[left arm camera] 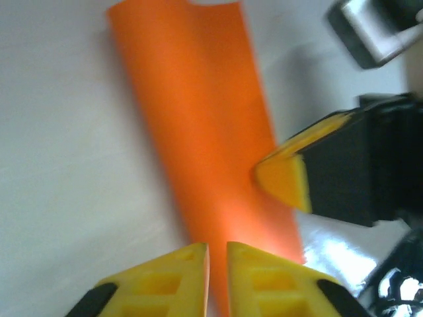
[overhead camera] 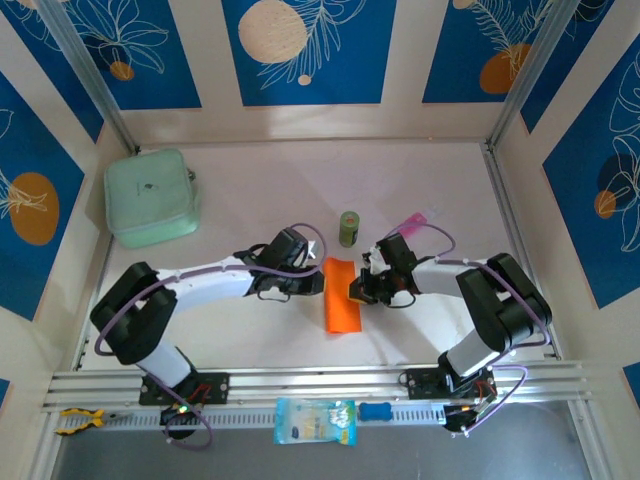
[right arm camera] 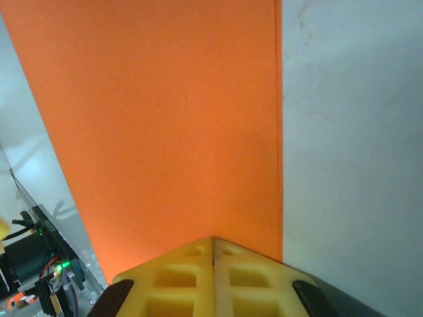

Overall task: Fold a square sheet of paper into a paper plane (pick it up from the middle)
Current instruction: Hold the square sheet of paper at the center of the table, then first fold the square sheet of paper in half at the center of the table.

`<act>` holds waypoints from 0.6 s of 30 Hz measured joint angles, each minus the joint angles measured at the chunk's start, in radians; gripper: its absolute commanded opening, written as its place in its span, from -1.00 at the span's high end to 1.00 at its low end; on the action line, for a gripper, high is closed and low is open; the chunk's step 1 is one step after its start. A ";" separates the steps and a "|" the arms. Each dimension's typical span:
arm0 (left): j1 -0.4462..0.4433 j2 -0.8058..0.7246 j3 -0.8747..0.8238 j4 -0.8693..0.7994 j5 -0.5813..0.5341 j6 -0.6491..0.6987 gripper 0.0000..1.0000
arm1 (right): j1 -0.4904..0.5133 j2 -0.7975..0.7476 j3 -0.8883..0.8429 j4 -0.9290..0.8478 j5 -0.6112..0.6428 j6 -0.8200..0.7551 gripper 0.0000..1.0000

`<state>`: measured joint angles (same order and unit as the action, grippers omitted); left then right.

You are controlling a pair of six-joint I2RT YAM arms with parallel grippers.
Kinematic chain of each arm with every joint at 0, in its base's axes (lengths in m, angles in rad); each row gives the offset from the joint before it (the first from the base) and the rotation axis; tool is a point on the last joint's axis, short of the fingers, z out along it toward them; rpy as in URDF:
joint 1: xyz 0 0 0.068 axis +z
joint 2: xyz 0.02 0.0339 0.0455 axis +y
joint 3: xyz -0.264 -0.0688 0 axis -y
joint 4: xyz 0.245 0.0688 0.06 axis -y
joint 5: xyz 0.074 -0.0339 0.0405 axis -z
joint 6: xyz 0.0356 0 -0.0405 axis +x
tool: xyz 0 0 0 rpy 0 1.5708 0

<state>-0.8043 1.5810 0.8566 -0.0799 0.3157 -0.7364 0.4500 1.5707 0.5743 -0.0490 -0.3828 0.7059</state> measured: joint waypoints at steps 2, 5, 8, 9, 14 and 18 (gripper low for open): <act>0.001 0.017 -0.006 0.063 0.043 -0.014 1.00 | -0.001 0.004 0.002 -0.001 -0.008 -0.004 1.00; 0.002 0.059 -0.021 0.158 0.091 -0.042 1.00 | -0.002 0.004 0.002 -0.002 -0.010 -0.007 1.00; 0.004 0.101 -0.034 0.224 0.130 -0.069 1.00 | -0.003 0.004 0.002 -0.002 -0.010 -0.007 1.00; 0.005 0.114 -0.036 0.241 0.138 -0.077 1.00 | -0.003 0.004 0.002 -0.002 -0.010 -0.007 1.00; 0.011 0.163 -0.051 0.323 0.176 -0.113 1.00 | -0.003 0.004 0.002 -0.003 -0.010 -0.007 1.00; 0.021 0.182 -0.077 0.351 0.182 -0.127 1.00 | -0.003 0.004 0.002 -0.003 -0.009 -0.007 1.00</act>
<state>-0.7834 1.7626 0.7792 0.2714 0.4973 -0.8639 0.4465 1.5749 0.5766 -0.0521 -0.3920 0.6987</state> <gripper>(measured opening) 0.050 0.053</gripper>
